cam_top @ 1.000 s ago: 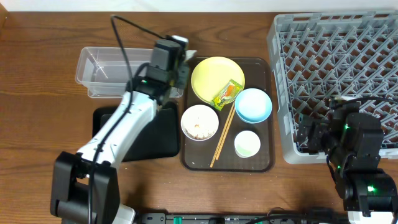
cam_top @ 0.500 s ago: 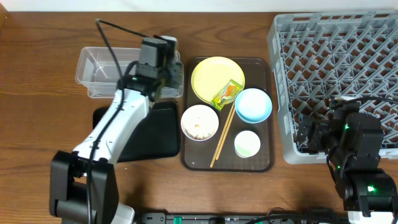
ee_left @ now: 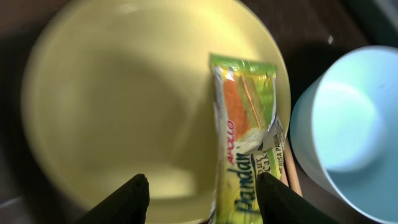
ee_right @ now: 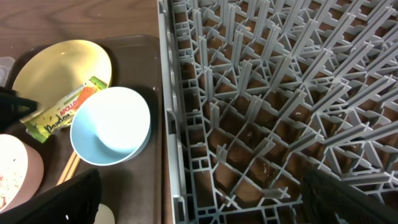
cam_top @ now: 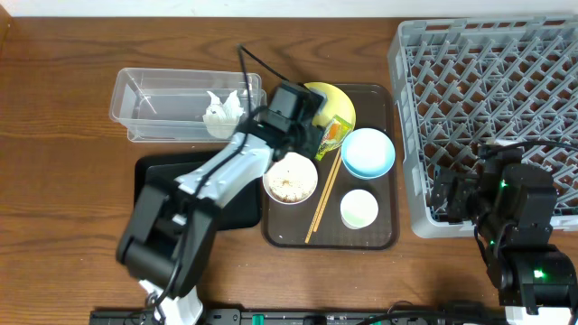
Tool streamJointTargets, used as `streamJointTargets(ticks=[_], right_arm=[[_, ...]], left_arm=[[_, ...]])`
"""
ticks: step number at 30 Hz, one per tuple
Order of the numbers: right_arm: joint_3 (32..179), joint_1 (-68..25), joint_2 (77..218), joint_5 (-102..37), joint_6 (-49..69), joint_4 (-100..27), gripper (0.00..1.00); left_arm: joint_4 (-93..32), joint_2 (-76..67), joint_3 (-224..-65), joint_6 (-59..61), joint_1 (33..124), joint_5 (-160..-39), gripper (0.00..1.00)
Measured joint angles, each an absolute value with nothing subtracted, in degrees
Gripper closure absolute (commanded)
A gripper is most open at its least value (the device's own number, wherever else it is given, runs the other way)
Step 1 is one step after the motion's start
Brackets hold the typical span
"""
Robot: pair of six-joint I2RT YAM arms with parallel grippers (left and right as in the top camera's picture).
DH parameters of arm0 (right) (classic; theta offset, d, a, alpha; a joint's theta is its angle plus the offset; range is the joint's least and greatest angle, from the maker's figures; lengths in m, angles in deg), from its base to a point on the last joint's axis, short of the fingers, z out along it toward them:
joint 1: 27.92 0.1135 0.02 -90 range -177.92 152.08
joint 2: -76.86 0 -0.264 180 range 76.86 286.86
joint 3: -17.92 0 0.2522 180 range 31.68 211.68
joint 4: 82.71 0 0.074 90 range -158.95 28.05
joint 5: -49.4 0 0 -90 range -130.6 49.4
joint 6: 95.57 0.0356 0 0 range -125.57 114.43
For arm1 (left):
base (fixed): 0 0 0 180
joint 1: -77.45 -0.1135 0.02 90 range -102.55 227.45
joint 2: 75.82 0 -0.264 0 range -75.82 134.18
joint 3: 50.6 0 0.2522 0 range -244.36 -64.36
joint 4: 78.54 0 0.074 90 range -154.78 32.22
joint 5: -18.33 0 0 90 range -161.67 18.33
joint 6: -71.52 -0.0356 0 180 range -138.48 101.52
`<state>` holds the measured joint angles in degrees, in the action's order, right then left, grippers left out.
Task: Sort waste into correct bins and load items into the dishwasher rack
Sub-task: 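Grasp the snack wrapper with the left gripper and drop it in the bin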
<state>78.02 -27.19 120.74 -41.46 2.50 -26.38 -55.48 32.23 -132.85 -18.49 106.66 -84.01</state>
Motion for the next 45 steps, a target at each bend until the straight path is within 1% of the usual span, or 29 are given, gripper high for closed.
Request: streamJointTargets(ticks=[2, 4, 7, 8, 14, 19, 25, 29, 33, 34, 35, 36, 37, 39, 40, 41, 42, 45], right_arm=[[78.02, -27.19, 120.74, -41.46, 2.50, -26.36, 0.01], [78.02, -27.19, 120.74, -41.46, 2.50, -26.36, 0.01], [78.02, -27.19, 120.74, -41.46, 2.50, -26.36, 0.01], [78.02, -27.19, 120.74, -41.46, 2.50, -26.34, 0.01], [78.02, -27.19, 120.72, -41.48, 2.50, -26.34, 0.01], [78.02, -27.19, 120.74, -41.46, 2.50, -26.34, 0.01], [78.02, -27.19, 120.74, -41.46, 2.50, -26.34, 0.01], [78.02, -27.19, 120.74, -41.46, 2.50, -26.34, 0.01], [78.02, -27.19, 120.72, -41.46, 2.50, -26.36, 0.01], [78.02, -27.19, 120.74, -41.46, 2.50, -26.34, 0.01], [78.02, -27.19, 120.74, -41.46, 2.50, -26.34, 0.01], [78.02, -27.19, 120.74, -41.46, 2.50, -26.34, 0.01], [78.02, -27.19, 120.74, -41.46, 2.50, -26.34, 0.01], [78.02, -27.19, 120.74, -41.46, 2.50, -26.34, 0.01], [78.02, -27.19, 120.74, -41.46, 2.50, -26.34, 0.01], [78.02, -27.19, 120.74, -41.46, 2.50, -26.36, 0.01], [78.02, -27.19, 120.74, -41.46, 2.50, -26.36, 0.01], [78.02, -27.19, 120.74, -41.46, 2.50, -26.34, 0.01]], left_arm=[[-56.97, 34.15, -132.85, -18.47, 107.47, -84.03, 0.46], [-57.97, 35.86, -132.85, -18.23, 108.13, -84.22, 0.60], [-58.43, 37.41, -132.85, -18.21, 108.37, -84.64, 0.91], [-58.47, 37.67, -132.85, -18.54, 108.37, -84.62, 0.94], [-58.61, 36.75, -132.85, -18.52, 108.19, -84.84, 0.95], [-56.62, 30.35, -132.85, -18.49, 105.83, -84.60, 0.94], [-53.12, 18.72, -132.87, -15.13, 98.29, -78.37, 0.94], [-52.09, 16.91, -132.89, -7.17, 91.93, -74.45, 0.94], [-51.55, 18.24, -132.89, 4.43, 86.60, -72.60, 0.94], [-51.57, 18.74, -132.89, 7.52, 85.66, -72.33, 0.92], [-51.52, 19.40, -132.89, 10.47, 84.87, -72.14, 0.85], [-51.48, 19.88, -132.89, 12.19, 84.56, -72.07, 0.73], [-51.44, 20.54, -132.89, 14.12, 84.10, -71.90, 0.70], [-51.33, 21.65, -132.89, 17.11, 83.82, -71.66, 0.68], [-51.24, 22.09, -132.89, 18.05, 83.82, -71.64, 0.60], [-51.22, 22.31, -132.89, 18.66, 83.82, -71.64, 0.46], [-51.22, 22.35, -132.89, 19.56, 83.86, -71.68, 0.42], [-51.22, 21.89, -132.89, 20.78, 83.91, -71.66, 0.41]])
